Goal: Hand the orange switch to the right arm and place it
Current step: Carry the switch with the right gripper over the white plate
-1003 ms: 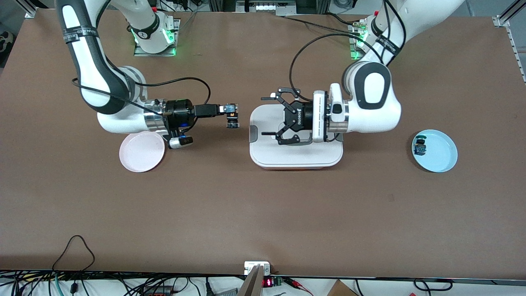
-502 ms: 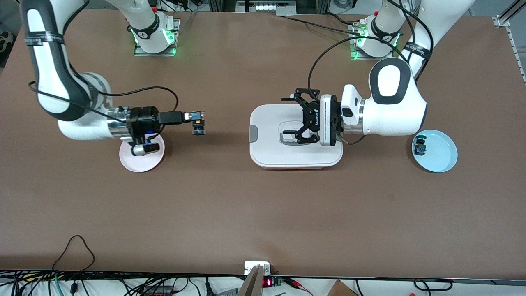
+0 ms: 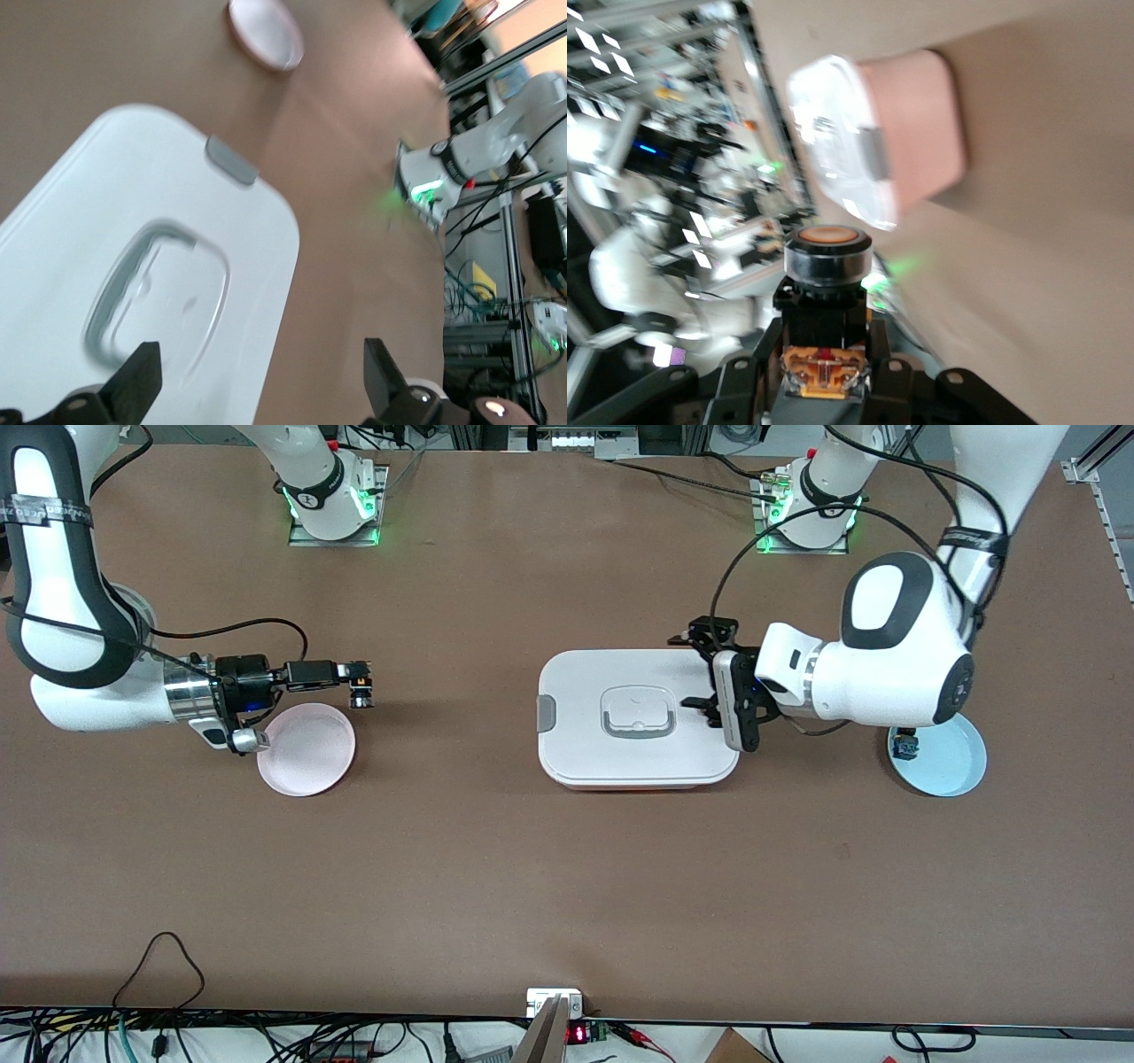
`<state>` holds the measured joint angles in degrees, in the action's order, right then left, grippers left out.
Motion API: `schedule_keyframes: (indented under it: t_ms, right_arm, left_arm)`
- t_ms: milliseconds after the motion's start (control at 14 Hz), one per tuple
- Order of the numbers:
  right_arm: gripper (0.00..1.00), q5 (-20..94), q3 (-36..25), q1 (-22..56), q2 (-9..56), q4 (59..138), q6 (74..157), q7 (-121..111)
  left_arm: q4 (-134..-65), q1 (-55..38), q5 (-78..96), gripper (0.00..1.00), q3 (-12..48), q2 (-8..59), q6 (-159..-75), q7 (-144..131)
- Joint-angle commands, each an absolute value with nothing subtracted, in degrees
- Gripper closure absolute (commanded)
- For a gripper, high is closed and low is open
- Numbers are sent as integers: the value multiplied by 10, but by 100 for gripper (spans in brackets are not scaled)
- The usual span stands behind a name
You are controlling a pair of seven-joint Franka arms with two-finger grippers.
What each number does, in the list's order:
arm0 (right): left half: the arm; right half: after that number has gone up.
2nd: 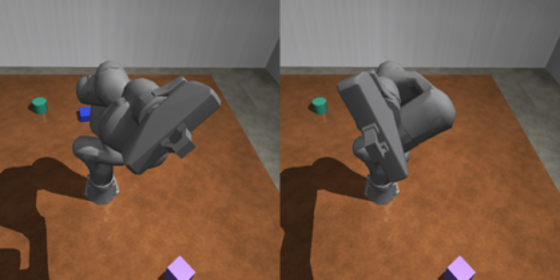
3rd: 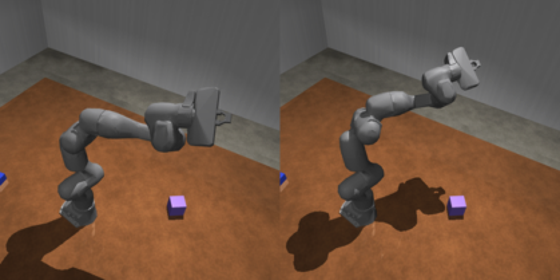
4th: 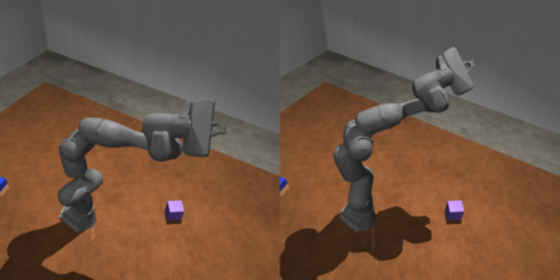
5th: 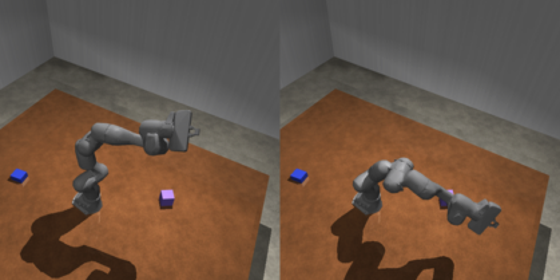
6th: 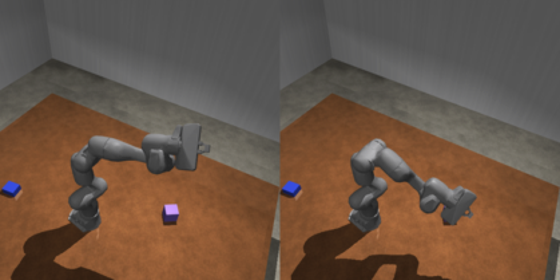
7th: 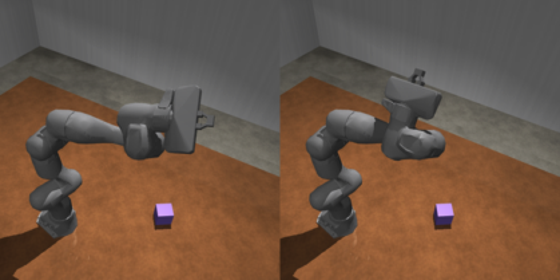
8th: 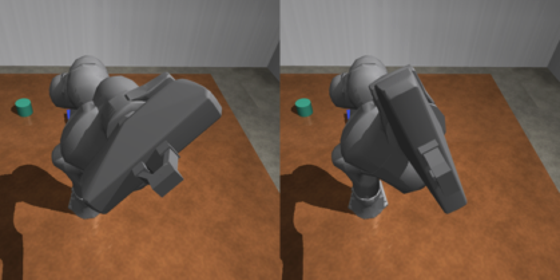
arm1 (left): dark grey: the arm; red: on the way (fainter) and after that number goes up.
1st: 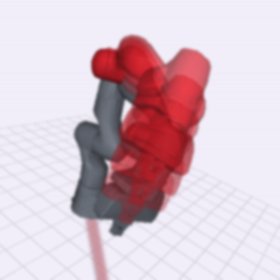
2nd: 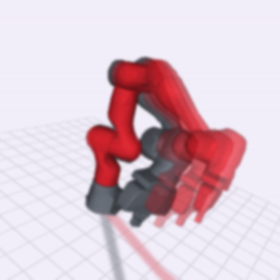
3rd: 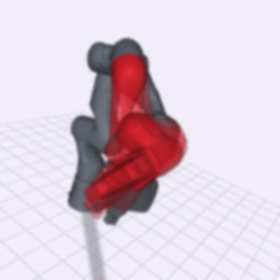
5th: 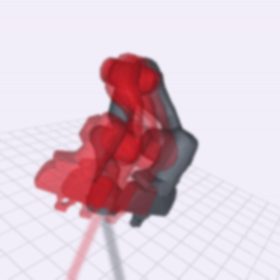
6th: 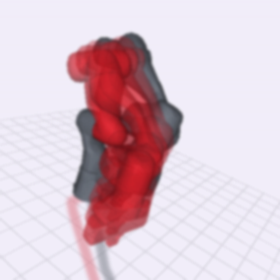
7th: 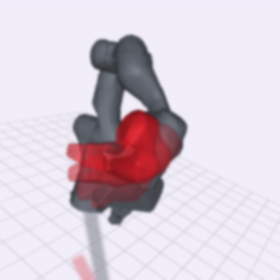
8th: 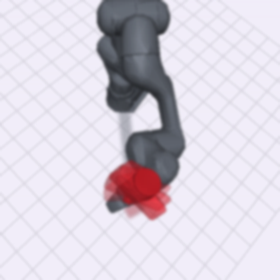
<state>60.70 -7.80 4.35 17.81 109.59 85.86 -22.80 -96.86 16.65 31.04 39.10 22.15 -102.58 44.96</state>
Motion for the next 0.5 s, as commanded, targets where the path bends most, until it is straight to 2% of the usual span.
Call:
schedule_keyframes:
  t_ms: [0,143,287,430]
  right_arm:
    - [100,503,-75,39,170,1067,851,-279]
    - [100,429,-75,39,170,1051,855,-333]
    - [100,346,-75,41,169,1050,860,-387]
    - [100,256,-75,41,163,1050,893,-440]
  left_arm:
    - [-895,163,196,0,396,215,-920,305]
    - [-854,159,129,0,396,217,-861,232]
    - [-832,159,66,0,395,218,-836,194]
    - [-804,158,13,0,395,217,-778,129]
